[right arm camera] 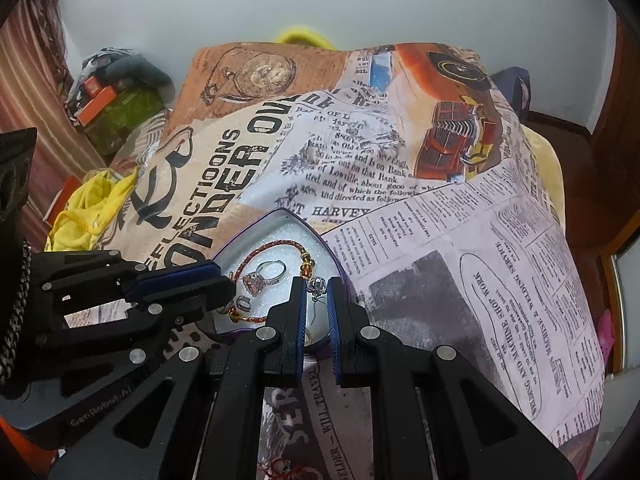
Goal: Organize jewelry
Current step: 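Release the silver ring into the tin with the left tool while the right tool releases the charm, then move the right tool to the red earrings and grasp them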
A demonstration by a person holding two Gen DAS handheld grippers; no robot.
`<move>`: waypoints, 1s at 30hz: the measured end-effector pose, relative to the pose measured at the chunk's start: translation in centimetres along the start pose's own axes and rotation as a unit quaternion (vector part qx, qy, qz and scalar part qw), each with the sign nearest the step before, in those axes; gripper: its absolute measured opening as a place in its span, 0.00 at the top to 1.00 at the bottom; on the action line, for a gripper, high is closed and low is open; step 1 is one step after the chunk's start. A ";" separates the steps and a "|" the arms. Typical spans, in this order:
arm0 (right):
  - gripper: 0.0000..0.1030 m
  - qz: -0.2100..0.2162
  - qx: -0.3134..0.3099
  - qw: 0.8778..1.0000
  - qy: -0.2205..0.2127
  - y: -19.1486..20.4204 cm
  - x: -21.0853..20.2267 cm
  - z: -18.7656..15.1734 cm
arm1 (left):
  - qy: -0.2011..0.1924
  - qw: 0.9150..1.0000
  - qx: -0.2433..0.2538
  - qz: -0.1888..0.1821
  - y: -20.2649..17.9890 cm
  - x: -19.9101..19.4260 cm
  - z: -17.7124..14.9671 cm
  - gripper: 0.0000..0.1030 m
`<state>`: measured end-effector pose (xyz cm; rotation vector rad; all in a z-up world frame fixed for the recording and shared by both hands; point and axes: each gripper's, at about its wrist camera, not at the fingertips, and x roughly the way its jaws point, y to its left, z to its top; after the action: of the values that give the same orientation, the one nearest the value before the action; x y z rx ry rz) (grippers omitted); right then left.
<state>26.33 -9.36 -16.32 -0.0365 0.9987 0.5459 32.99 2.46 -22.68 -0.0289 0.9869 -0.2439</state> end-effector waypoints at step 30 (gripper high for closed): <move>0.65 -0.057 -0.021 0.995 -0.077 2.6 -10.3 -3.7 | -0.051 0.998 0.005 0.034 -2.7 -10.3 -3.6 0.67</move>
<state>17.95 -12.45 -9.55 -0.0876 0.8294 0.4583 24.07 2.40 -15.80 0.0006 0.8840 -0.1837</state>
